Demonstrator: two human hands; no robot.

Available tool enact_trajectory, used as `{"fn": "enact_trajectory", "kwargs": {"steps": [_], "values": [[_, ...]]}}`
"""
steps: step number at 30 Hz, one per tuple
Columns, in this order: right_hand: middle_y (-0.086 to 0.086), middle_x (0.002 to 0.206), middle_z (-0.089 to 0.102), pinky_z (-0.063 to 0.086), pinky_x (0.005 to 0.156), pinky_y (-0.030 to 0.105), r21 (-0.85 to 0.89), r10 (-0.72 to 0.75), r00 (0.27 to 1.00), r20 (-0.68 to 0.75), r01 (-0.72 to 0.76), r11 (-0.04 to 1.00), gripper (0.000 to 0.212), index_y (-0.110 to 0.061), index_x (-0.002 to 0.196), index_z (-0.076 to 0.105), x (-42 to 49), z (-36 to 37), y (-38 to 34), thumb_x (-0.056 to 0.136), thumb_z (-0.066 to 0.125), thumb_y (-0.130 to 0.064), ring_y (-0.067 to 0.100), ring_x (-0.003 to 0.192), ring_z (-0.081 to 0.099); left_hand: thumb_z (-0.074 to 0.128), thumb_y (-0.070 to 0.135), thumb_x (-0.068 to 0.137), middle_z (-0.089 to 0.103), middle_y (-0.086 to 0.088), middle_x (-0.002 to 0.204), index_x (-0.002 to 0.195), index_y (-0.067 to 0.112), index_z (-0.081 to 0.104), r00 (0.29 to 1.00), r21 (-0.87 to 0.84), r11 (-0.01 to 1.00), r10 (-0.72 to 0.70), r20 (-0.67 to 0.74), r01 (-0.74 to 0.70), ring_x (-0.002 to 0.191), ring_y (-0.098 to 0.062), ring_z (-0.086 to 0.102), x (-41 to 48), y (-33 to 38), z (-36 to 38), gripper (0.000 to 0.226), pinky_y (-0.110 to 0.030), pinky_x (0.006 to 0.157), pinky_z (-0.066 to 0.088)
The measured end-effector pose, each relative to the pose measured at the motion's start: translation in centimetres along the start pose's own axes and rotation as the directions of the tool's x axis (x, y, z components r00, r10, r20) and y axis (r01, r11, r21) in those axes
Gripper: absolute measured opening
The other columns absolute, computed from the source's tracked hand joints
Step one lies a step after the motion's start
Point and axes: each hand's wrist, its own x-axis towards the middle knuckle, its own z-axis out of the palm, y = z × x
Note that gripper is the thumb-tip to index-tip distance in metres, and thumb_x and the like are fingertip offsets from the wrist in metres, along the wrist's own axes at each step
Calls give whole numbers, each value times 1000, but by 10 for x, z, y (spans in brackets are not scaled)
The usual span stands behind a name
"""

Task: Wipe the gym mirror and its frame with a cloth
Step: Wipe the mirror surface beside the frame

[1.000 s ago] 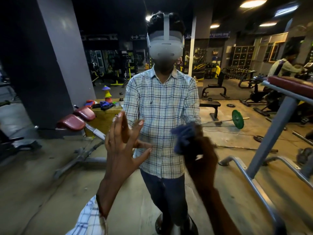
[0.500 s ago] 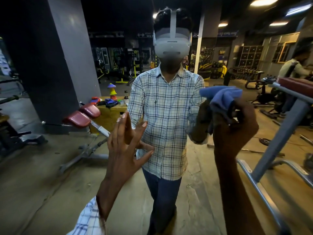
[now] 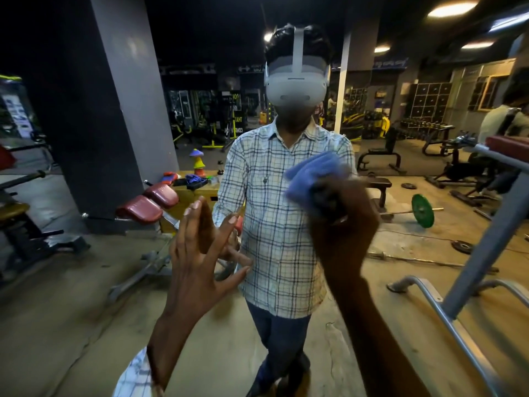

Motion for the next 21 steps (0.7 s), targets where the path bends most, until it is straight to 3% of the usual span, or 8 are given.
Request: {"fn": "enact_trajectory", "kwargs": {"steps": [3, 5, 7, 10, 13, 15, 18, 21], "values": [[-2, 118, 60, 56, 88, 45, 83, -214, 895, 392, 197, 977, 37, -23, 115, 60, -31, 8, 2, 82, 75, -12, 21, 106, 64, 78, 64, 72, 4, -19, 172, 156, 29, 45, 1000, 10, 1000, -11, -22, 11, 160, -31, 2, -3, -12, -4, 96, -69, 108, 36], [-5, 121, 62, 55, 94, 40, 160, -166, 934, 317, 120, 980, 36, -18, 116, 59, -24, -7, 11, 87, 73, -3, 18, 111, 65, 72, 67, 75, 6, -19, 171, 155, 29, 46, 1000, 20, 1000, 4, -28, -3, 160, -30, 3, -4, -18, -7, 92, -70, 108, 37], [2, 113, 66, 50, 92, 32, 131, -1, 998, 62, -7, 991, 22, -7, 112, 61, -13, -25, 17, 93, 71, -3, 19, 104, 65, 68, 68, 76, 6, -19, 171, 155, 30, 46, 1000, 17, 1000, 5, -23, -5, 160, -29, 1, -4, -23, -10, 91, -72, 108, 36], [10, 109, 66, 51, 87, 39, 35, 126, 989, -74, -123, 992, 23, -4, 109, 64, -34, -18, 9, 91, 74, -12, 23, 101, 63, 76, 65, 73, 5, -18, 172, 154, 30, 46, 1000, 8, 1000, 9, -18, -9, 160, -27, -1, -4, -26, -11, 93, -71, 110, 34], [-9, 119, 63, 55, 82, 30, 48, 23, 943, 332, -42, 998, 44, -31, 113, 62, -81, 12, -19, 78, 77, -9, 9, 104, 63, 84, 61, 71, 6, -20, 171, 154, 30, 46, 1000, -4, 1000, 11, -11, -11, 160, -28, -1, -4, -28, -11, 96, -69, 111, 33], [-11, 120, 62, 53, 85, 20, 14, -15, 902, 431, 10, 1000, 56, -32, 111, 64, -90, 12, -15, 69, 85, -3, 7, 105, 62, 89, 58, 69, 5, -21, 170, 155, 30, 45, 1000, -7, 1000, 18, -8, -18, 160, -28, -3, -5, -32, -13, 100, -68, 112, 32], [7, 118, 67, 54, 95, 34, 32, 132, 972, 193, -141, 990, 39, -14, 113, 69, -80, -7, 16, 77, 83, -5, 24, 111, 65, 88, 60, 70, 3, -19, 170, 154, 28, 47, 1000, -5, 1000, 22, 2, -22, 160, -24, -7, -5, -43, -17, 99, -69, 111, 30], [7, 106, 66, 56, 79, 48, 126, 336, 942, 7, -334, 934, 31, -14, 109, 63, -93, -2, 12, 83, 81, -12, 26, 99, 66, 78, 64, 72, 1, -18, 171, 155, 28, 46, 1000, -3, 1000, 5, 13, -5, 160, -23, -10, -8, -54, -19, 96, -74, 111, 31]]}}
